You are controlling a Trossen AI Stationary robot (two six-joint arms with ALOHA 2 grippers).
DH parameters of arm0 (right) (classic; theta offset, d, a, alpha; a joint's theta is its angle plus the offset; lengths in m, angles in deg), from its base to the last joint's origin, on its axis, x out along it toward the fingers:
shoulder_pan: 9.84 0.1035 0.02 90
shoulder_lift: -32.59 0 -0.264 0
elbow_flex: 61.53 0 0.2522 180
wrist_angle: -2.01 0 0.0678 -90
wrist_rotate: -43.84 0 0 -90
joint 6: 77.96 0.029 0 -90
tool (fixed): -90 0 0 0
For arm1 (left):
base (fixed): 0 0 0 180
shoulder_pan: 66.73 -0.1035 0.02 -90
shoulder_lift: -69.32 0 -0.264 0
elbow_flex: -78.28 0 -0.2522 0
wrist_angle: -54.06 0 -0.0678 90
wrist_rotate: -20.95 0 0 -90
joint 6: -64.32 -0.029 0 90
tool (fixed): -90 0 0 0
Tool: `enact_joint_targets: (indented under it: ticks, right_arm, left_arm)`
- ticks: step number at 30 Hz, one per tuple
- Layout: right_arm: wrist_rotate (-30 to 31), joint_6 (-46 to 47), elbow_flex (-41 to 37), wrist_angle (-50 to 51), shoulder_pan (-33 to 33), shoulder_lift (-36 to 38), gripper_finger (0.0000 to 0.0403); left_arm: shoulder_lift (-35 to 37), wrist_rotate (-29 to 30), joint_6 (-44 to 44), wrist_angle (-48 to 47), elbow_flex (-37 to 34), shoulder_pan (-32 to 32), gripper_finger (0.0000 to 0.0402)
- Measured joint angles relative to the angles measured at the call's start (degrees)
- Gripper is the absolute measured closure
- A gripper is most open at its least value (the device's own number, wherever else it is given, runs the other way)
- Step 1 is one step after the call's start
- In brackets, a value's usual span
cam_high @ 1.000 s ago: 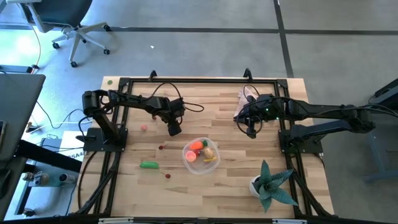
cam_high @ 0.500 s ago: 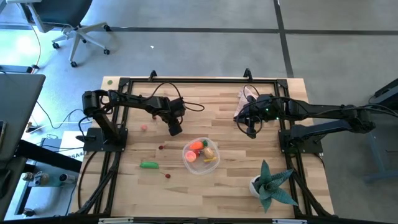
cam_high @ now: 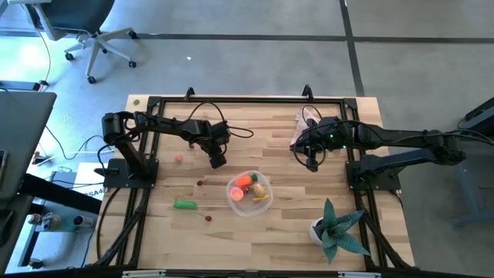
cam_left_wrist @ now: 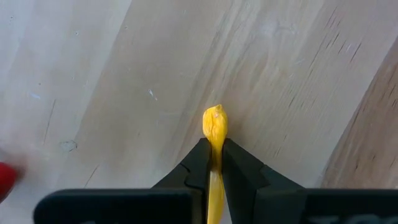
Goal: Pick and placing Produce into tupperware
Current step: Put the corn into the transparent bin
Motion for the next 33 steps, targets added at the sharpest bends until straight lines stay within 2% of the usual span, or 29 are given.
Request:
enact_joint_targets:
  ticks: [14,20,26,33]
  right_arm:
    - [0.0,0.01,0.0,0.0,0.0,0.0,0.0371]
    - [0.01,0.01,0.0,0.0,0.0,0.0,0.0371]
    - [0.01,0.01,0.0,0.02,0.01,0.01,0.0371]
    - [0.0,0.01,0.0,0.0,0.01,0.01,0.0371]
  left_arm:
    - [0.14,-0.36,0.26,-0.02,0.01,0.0,0.038]
    - [2.77,-0.26,0.11,-1.59,1.34,1.14,0.038]
    - [6.63,0.04,-0.16,-5.68,6.44,5.52,0.038]
    - [8.22,3.55,-0.17,-8.69,15.22,14.9,0.038]
